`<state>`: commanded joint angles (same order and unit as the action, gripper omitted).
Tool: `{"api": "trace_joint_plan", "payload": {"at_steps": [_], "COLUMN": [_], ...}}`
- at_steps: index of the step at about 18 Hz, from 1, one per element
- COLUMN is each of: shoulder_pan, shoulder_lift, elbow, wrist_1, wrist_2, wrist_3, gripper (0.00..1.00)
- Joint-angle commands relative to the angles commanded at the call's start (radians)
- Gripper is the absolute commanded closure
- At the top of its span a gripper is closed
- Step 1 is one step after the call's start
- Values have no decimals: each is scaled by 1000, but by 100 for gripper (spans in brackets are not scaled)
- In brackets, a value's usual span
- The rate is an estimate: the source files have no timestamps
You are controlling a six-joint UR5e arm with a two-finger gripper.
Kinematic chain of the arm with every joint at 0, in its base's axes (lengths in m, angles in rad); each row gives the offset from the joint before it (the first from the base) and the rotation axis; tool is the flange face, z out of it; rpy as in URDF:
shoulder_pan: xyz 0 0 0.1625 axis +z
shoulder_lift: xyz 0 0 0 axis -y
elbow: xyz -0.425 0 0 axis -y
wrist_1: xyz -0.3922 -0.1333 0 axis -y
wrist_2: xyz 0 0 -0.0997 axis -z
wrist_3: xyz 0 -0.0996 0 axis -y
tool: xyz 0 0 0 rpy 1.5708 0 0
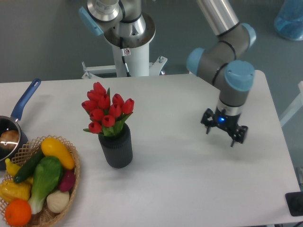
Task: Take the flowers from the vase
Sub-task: 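Move the open gripper toward the red tulips in the black vase, then close the gripper around the tulip stems above the vase rim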
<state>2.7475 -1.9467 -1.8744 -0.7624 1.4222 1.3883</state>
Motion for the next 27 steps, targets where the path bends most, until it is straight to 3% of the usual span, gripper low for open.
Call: {"api": "trace_joint_plan", "payload": {"at_steps": [2, 7, 10, 16, 22, 27], "shoulder_pan": [-3, 15, 12, 15, 1, -52], "shoulder_lift": [35, 136, 192, 262, 307, 339], "elbow": [-25, -87, -135, -160, -213, -246], "wrist_1": [0, -12, -12, -29, -35, -34], "wrist_2": [-90, -478, -575, -793, -838, -878], "wrist_3": [0, 0, -2, -11, 2, 2], "gripper": [0, 0, 0, 0, 0, 0]}}
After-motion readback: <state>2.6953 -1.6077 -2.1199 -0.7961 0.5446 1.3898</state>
